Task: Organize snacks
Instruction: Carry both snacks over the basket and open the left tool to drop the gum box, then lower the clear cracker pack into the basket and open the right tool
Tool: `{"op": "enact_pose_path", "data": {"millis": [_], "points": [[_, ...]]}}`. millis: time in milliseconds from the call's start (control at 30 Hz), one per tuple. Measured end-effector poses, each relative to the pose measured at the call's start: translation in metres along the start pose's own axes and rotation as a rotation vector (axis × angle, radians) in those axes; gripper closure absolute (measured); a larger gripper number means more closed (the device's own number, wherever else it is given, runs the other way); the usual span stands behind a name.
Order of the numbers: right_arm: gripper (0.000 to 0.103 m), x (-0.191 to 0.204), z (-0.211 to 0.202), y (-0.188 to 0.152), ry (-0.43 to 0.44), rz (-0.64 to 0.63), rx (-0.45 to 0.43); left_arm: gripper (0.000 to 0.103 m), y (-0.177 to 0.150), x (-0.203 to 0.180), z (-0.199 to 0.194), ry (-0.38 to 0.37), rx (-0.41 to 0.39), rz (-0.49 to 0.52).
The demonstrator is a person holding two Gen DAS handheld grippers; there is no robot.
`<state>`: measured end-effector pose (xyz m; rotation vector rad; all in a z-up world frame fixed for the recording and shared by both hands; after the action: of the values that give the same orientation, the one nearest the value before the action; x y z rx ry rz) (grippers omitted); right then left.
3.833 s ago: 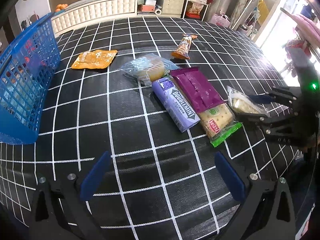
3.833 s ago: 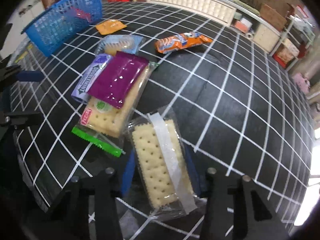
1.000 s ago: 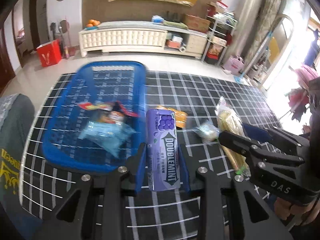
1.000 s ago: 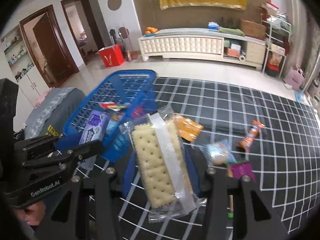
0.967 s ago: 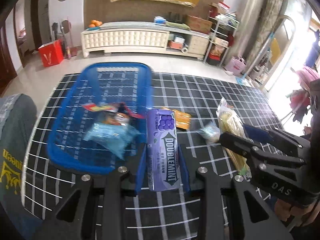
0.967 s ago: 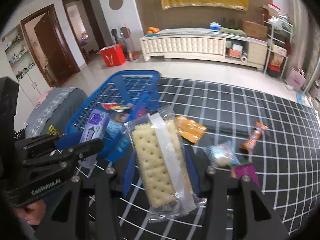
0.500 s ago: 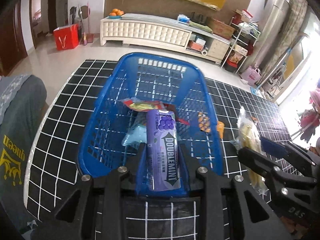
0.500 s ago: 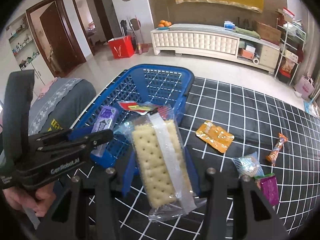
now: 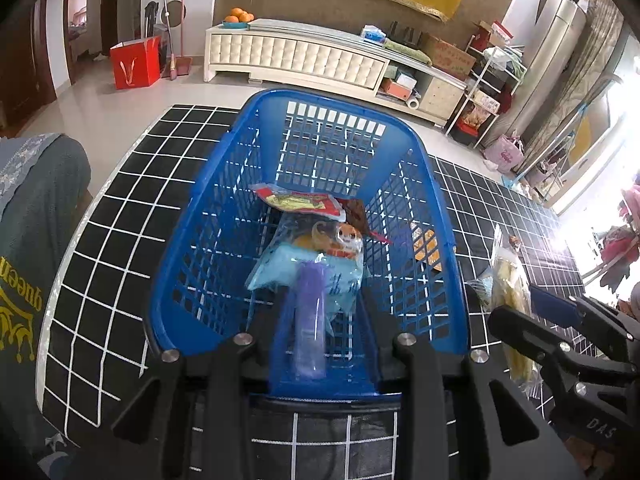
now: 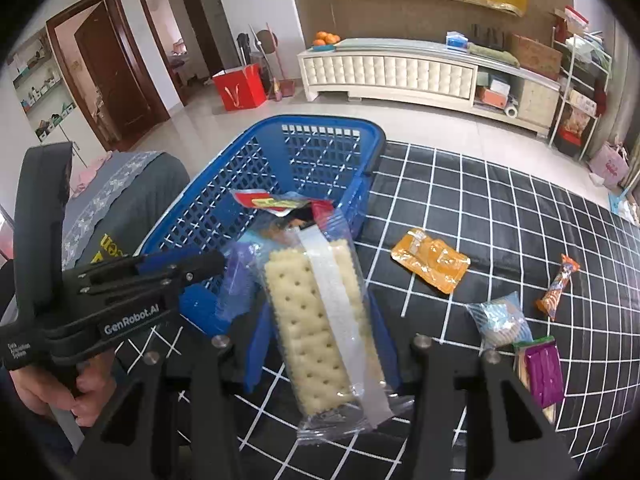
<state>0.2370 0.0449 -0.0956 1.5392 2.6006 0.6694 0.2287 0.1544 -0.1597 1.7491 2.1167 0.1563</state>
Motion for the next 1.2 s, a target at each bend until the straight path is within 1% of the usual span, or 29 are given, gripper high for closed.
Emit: {"op": "enact_pose_path", "data": {"millis": [100, 133, 167, 200, 333, 400, 600, 667, 867, 1000, 1200], "points": [[0.051, 0.002, -0.004, 0.000, 0.007, -0.003, -0.008, 0.072, -0.002, -0.001, -0.007, 0.008, -0.007, 0.003], [0.051, 0.003, -0.007, 0.000, 0.012, -0.007, -0.012, 0.070, -0.003, -0.001, -0.009, 0.006, -0.008, 0.001], [0.051, 0.005, -0.009, 0.000, 0.013, -0.010, -0.016, 0.066, -0.003, 0.000, -0.012, 0.003, -0.012, -0.001], [0.051, 0.007, -0.012, 0.001, 0.014, -0.016, -0.021, 0.065, -0.004, 0.001, -0.016, 0.000, -0.018, -0.003], [0.051, 0.016, -0.019, 0.005, 0.017, -0.044, -0.032, 0.065, -0.009, 0.007, -0.032, 0.022, -0.047, -0.003], [0.051, 0.022, -0.019, 0.009, 0.019, -0.061, -0.035, 0.063, -0.011, 0.013, -0.041, 0.033, -0.061, -0.002], [0.051, 0.048, -0.014, 0.024, 0.023, -0.131, -0.035, 0.062, -0.017, 0.037, -0.059, 0.073, -0.084, -0.020], [0.051, 0.058, -0.008, 0.029, 0.024, -0.161, -0.024, 0.061, -0.018, 0.047, -0.063, 0.082, -0.087, -0.036], [0.051, 0.074, 0.016, 0.036, 0.018, -0.217, 0.023, 0.061, -0.018, 0.064, -0.063, 0.098, -0.090, -0.057], [0.051, 0.081, 0.031, 0.040, 0.022, -0.235, 0.053, 0.061, -0.015, 0.070, -0.057, 0.099, -0.081, -0.057], [0.051, 0.086, 0.058, 0.042, -0.002, -0.279, 0.116, 0.061, -0.014, 0.075, -0.047, 0.093, -0.065, -0.060]]}}
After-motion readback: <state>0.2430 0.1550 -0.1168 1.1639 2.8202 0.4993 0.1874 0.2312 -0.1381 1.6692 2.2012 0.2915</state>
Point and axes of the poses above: each gripper's, at about its wrist camera, not at the fingertips, and z roughly the way its jaws point, x to its left, y to its top, the point moved 8 cm from there along z, roughly the way its jaws point, and after that the axes turned 15 degrees about x, right-handed, at the moved point
